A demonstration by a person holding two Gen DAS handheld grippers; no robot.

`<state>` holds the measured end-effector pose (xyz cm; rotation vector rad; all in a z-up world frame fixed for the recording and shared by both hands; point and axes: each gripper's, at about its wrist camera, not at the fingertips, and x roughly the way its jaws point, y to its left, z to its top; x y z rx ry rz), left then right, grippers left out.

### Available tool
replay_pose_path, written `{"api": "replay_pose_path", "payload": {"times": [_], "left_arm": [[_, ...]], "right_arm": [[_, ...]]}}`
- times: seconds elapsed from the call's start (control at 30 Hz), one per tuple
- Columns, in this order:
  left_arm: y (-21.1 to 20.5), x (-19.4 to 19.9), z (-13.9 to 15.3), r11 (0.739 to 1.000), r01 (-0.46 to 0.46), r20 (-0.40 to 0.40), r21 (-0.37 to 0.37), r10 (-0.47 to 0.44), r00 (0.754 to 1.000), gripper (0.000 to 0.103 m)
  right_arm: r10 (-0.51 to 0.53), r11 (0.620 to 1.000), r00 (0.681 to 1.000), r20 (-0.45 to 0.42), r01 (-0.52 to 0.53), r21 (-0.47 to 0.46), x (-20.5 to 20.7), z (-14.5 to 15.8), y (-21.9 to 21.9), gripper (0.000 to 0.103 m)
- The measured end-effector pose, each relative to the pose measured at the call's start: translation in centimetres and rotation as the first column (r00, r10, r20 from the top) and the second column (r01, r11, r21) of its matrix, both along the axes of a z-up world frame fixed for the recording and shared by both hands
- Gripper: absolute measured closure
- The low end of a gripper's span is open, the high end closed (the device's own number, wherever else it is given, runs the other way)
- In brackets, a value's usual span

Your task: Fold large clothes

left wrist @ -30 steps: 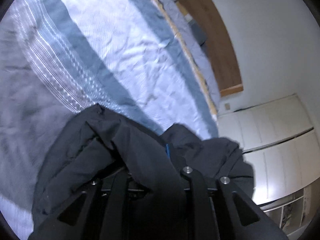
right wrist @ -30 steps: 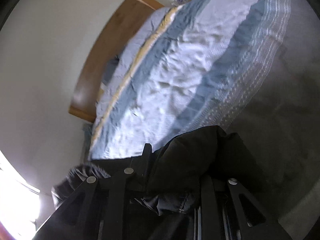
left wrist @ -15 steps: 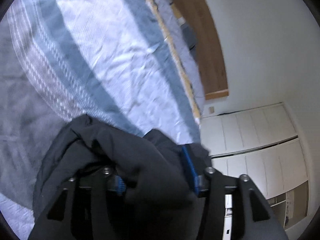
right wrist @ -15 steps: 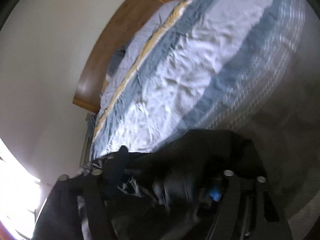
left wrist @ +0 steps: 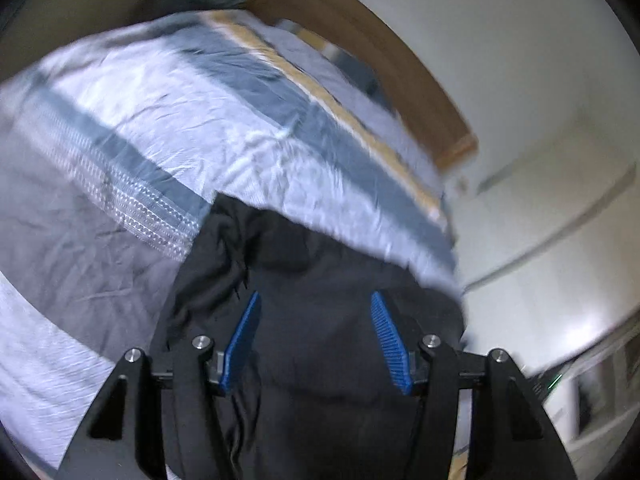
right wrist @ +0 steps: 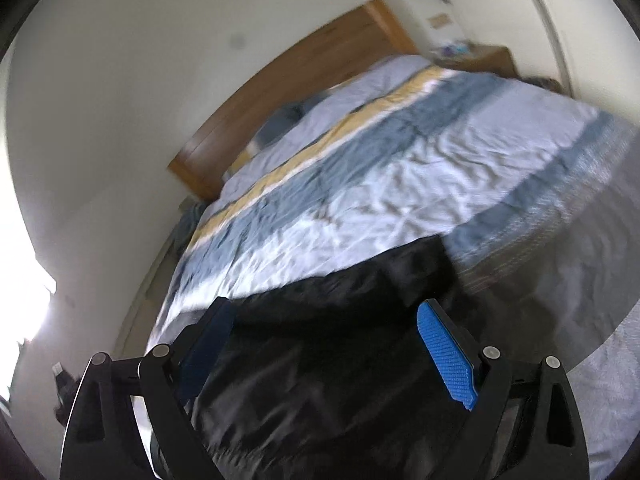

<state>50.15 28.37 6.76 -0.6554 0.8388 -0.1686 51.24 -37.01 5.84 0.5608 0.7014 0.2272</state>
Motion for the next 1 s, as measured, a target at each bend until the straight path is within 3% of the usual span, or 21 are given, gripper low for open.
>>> {"api": "replay_pose_path", "payload": {"times": [0.17,0.27,0.47,0.73,1.0], "left_arm": [[-8.5,-0.2,-0.5,0.973,0.131,-0.010,0.189,-0.131,0.991,0.047],[-13.5,0.7,-0.9,0.936,0.203,-0.008,0.288,-0.210,0.978,0.047],[-18.7,5.7,-3.4,0.890,0.242,-0.042,0.387,-0.245,0.969,0.047],[-18.6,13.4,-8.4,0.910,0.198,-0.136,0.364,-0.159,0.978,0.045],[-19.9,17.4,-10.7,0.869,0.202,-0.186,0.452,-0.129,0.974,0.041]], "right_arm": [[0.150,0.979,0.988,0.030,-0.145,-0.146,-1.7,0.4,8.1,0.010],[0.226,0.952,0.974,0.021,-0.216,-0.219,-1.8,-0.3,12.6,0.010],[0.299,0.881,0.953,-0.049,-0.295,-0.371,1.7,-2.7,18.1,0.012],[0.241,0.891,0.955,-0.170,-0.287,-0.351,8.6,-7.9,17.3,0.012],[0.212,0.884,0.950,-0.228,-0.286,-0.370,12.5,-10.7,17.7,0.008]]}}
